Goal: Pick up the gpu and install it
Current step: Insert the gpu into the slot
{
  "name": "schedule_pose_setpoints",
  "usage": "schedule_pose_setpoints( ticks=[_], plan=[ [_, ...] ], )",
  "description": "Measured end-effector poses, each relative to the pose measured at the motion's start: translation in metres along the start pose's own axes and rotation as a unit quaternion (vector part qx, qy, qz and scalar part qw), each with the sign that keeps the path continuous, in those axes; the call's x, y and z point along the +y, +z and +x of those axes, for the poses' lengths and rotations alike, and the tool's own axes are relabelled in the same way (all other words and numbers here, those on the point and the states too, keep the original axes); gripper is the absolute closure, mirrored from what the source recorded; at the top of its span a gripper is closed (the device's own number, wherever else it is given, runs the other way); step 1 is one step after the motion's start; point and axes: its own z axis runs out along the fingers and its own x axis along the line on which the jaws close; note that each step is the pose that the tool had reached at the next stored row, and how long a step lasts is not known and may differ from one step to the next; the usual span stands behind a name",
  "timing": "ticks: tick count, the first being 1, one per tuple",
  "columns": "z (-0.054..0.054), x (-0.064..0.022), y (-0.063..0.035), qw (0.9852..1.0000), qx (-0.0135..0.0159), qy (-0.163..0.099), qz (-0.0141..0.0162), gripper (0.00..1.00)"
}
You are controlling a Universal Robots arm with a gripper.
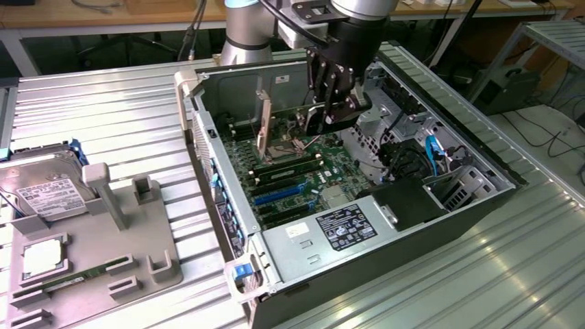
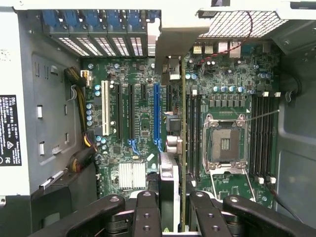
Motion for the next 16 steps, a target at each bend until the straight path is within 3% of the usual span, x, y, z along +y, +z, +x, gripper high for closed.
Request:
schedule_pose_setpoints(
  ticks=[16],
  plan=[
    [0.0004, 0.0001, 0.0088, 1.0, -0.005, 0.0, 0.0, 0.72]
  ],
)
